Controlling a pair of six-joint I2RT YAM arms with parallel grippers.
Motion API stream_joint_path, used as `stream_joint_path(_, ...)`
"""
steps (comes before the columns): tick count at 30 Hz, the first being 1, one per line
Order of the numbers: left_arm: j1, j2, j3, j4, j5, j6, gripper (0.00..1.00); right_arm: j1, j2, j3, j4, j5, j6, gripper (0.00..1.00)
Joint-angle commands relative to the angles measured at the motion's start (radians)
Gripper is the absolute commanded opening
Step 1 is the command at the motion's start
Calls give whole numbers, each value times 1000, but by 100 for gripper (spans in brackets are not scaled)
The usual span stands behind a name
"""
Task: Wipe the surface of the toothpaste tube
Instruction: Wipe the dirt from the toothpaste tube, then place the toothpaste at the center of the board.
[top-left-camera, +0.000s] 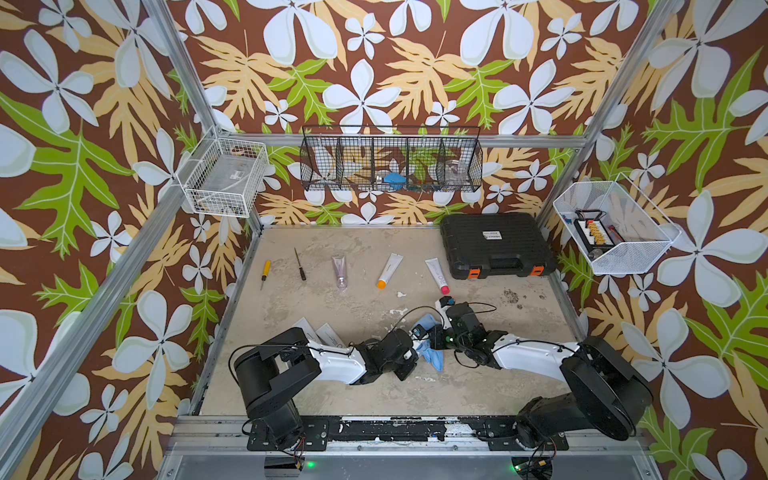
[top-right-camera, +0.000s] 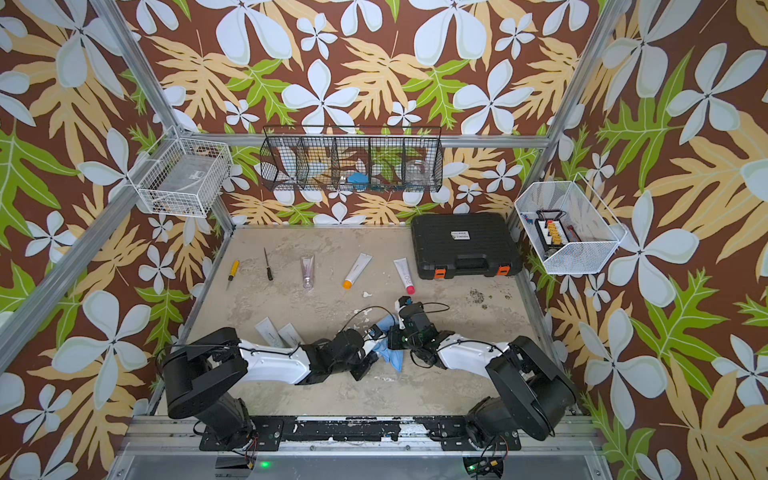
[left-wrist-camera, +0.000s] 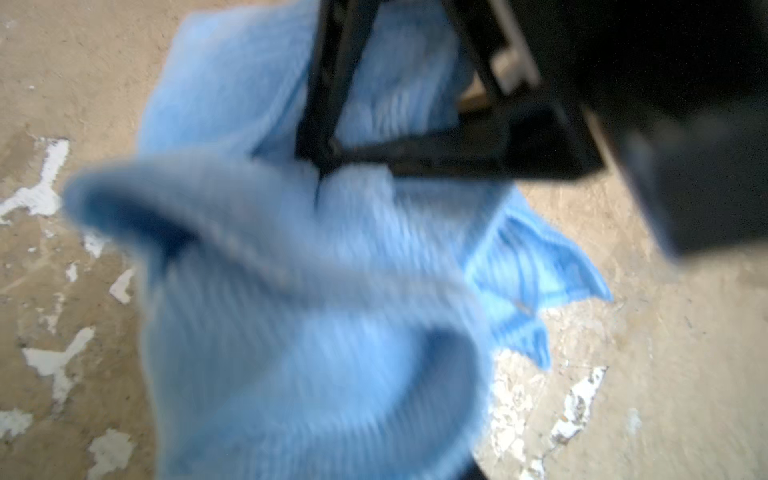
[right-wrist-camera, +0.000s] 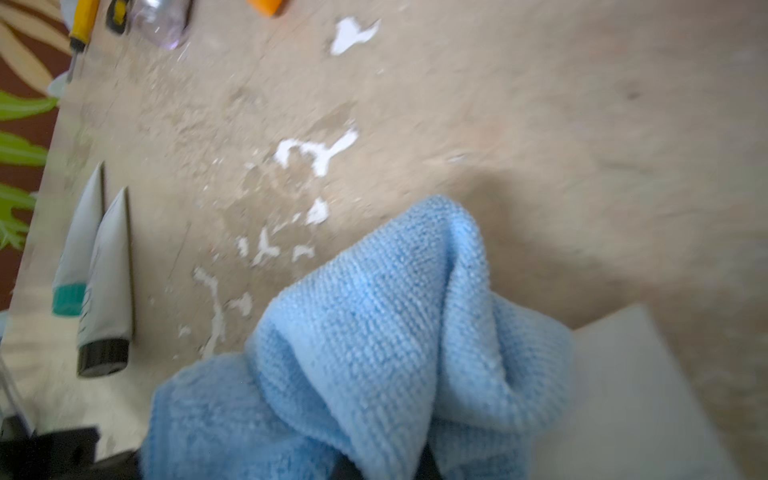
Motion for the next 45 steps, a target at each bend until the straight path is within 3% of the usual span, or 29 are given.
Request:
stream_joint_path(1,0,-6,3,4,-15,11,14,-85,6,-21,-107,17,-69,0)
stream_joint_path(5,1,-8,4,5,-18,4,14,-178,-35,-10,-147,-13,-122,0)
stream_joint_path(16,1,-32,36,-7,-107,-90,15,-313,-266,76,-343,-30,-172,0)
stream_joint_path(25,2,-29,115,-88,-288,-216,15,-450,-449,132,-469,-36,-187,0)
stream_joint_path(37,86,37,269,-178,-395,-443,16,-465,-478,107,-471,-84,-171,0)
stream_joint_path(45,139,222,523,-275,-406,-566,16,-465,-502,92,-471,-92,-159,0)
